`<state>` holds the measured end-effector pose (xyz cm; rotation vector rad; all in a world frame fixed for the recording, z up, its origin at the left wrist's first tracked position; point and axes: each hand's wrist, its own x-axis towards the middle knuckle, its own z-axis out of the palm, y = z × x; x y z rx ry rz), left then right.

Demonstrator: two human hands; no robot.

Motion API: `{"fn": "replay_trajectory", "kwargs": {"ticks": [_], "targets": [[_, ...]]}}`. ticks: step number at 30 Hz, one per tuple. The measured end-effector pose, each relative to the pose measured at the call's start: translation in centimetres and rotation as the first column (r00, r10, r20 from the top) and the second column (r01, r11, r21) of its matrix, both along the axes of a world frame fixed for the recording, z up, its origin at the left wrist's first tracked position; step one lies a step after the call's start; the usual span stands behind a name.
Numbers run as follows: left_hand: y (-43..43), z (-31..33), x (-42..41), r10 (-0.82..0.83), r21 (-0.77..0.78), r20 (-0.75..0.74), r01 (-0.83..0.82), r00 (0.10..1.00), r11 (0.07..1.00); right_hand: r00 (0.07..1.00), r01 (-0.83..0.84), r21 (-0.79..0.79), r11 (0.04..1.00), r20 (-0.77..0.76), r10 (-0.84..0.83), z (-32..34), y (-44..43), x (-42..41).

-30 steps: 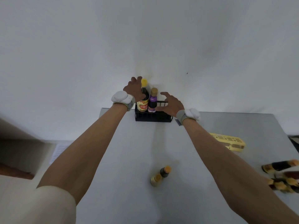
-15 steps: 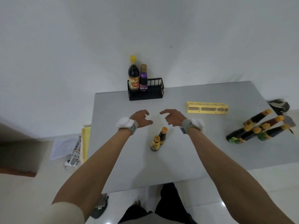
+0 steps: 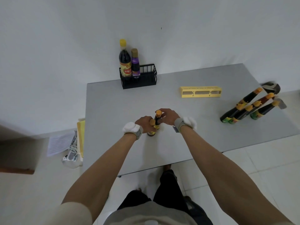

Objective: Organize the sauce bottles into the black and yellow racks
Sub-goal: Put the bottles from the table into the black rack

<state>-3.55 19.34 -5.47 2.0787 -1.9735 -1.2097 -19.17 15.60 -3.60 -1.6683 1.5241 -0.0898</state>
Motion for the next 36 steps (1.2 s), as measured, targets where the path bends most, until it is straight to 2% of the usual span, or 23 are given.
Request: {"fn": "replay_trajectory", "kwargs": {"ticks": [4, 9, 14, 20, 24, 28, 32, 36], "targets": [[0.4, -0.6, -0.4, 0.06, -0.079, 0.026, -0.057, 0.998, 0.995, 0.998, 0.067, -0.097, 0.993, -0.006, -0.067, -0.8, 0.5, 0.4], [-0.5, -0.2, 0.2, 0.084, -0.103, 0.028, -0.08, 0.996, 0.991, 0.993, 0.113, -0.146, 0.983, -0.005, -0.115, -0.7, 0.2, 0.5], [-4.6, 3.3, 2.4, 0.194, -0.146, -0.061, -0.201, 0.979, 0.969, 0.986, 0.166, -0.179, 0.97, 0.021, -0.165, 2.4, -3.3, 0.3], [-10.8, 8.4, 3.7, 0.274, -0.271, -0.206, -0.324, 0.939, 0.907, 0.977, 0.207, -0.236, 0.949, 0.099, -0.189, 7.8, -9.5, 0.3], [-14.9, 11.1, 3.5, 0.329, -0.355, -0.266, -0.409, 0.906, 0.84, 0.982, 0.182, -0.321, 0.929, 0.111, -0.154, 10.9, -13.9, 0.7], [-19.4, 12.9, 3.1, 0.42, -0.37, -0.291, -0.506, 0.86, 0.779, 0.986, 0.151, -0.366, 0.918, 0.118, -0.115, 12.8, -19.1, 1.4], [-22.9, 13.2, 3.3, 0.459, -0.404, -0.256, -0.525, 0.851, 0.749, 0.989, 0.11, -0.398, 0.911, 0.132, -0.061, 13.4, -23.7, 2.2], [-26.1, 12.1, 3.4, 0.499, -0.415, -0.2, -0.534, 0.843, 0.736, 0.993, 0.036, -0.366, 0.93, 0.119, 0.009, 11.9, -28.2, 3.4]]}}
